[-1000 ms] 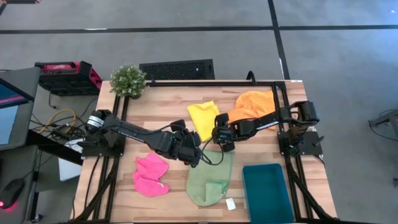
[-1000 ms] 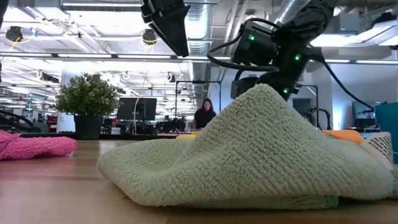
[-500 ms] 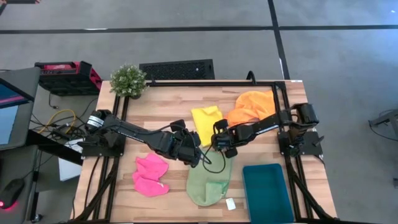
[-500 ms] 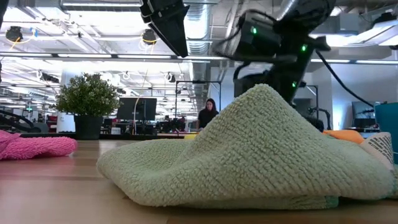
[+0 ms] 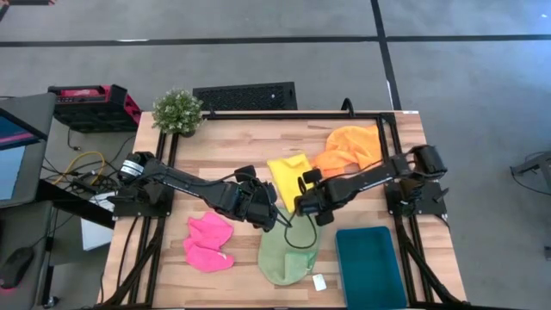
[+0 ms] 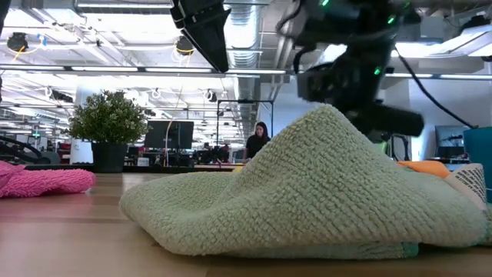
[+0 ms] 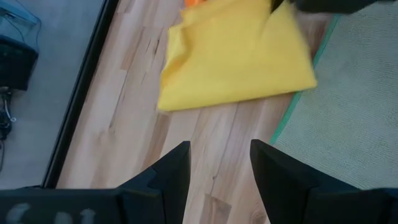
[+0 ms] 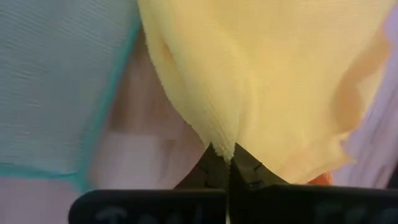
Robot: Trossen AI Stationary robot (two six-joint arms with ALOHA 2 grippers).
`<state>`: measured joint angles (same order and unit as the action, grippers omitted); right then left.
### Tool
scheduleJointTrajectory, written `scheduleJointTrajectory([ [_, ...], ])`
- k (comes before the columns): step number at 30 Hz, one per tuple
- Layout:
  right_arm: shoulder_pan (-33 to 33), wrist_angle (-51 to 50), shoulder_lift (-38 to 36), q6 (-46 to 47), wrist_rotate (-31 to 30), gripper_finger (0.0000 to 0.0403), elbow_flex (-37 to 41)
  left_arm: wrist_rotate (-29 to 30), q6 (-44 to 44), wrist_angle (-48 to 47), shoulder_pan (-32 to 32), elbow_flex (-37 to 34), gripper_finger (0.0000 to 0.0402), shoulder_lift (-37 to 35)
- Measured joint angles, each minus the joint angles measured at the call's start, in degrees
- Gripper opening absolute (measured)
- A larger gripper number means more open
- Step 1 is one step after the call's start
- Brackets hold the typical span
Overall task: Fold microfiber towels
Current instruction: Put the folded yellow microfiber towel into the blue bin
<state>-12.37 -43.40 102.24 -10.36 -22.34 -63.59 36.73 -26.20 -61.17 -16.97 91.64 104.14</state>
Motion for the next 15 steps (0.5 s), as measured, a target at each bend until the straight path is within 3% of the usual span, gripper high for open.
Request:
scheduleJointTrajectory([
  [8, -4.6, -10.4, -9.9, 14.8, 1.9, 0.0006, -0.1, 0.0, 0.4, 0.0, 0.0, 0.0, 0.016, 0.0],
  [15, -10.5, -21.8, -16.6, 31.1, 7.0, 0.0004, -0.1, 0.0, 0.4, 0.0, 0.0, 0.0, 0.016, 0.0],
])
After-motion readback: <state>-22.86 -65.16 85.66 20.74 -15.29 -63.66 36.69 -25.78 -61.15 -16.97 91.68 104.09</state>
